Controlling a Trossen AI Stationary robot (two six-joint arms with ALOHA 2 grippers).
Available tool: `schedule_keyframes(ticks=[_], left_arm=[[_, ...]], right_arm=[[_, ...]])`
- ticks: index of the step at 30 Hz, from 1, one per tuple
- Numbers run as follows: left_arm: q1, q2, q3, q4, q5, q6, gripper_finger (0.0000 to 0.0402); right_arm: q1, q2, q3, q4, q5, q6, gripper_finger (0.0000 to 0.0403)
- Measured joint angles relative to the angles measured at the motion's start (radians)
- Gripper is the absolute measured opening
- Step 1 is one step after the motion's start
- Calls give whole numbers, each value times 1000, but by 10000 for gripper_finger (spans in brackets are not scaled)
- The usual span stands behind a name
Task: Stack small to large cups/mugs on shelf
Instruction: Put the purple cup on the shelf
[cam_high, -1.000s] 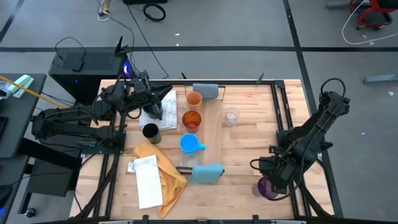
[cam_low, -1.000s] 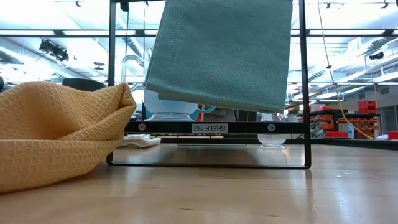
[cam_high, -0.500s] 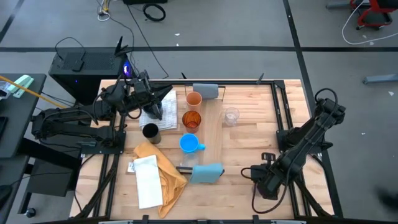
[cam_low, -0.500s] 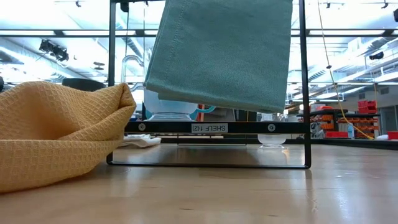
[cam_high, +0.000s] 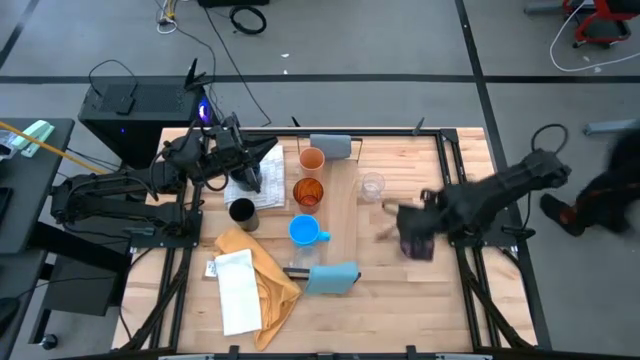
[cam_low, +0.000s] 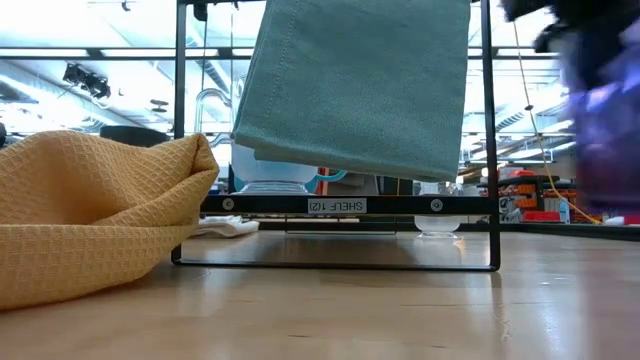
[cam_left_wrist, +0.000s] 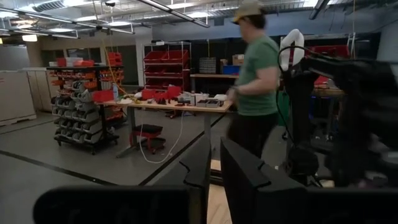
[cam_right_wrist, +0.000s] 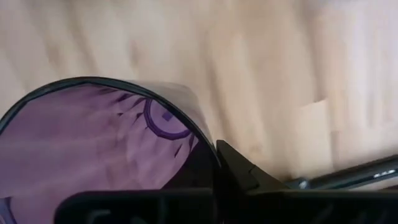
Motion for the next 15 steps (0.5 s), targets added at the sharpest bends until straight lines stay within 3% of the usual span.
schedule_keyframes(ticks=[7,15], left_arm=[[0,0,0,-10,0,-1,36],[4,0,0,-10,-3,1,42]], right_arm=[[-290,-38,107,112,51,-66,5],[-580,150,317,207,50,-204,5]])
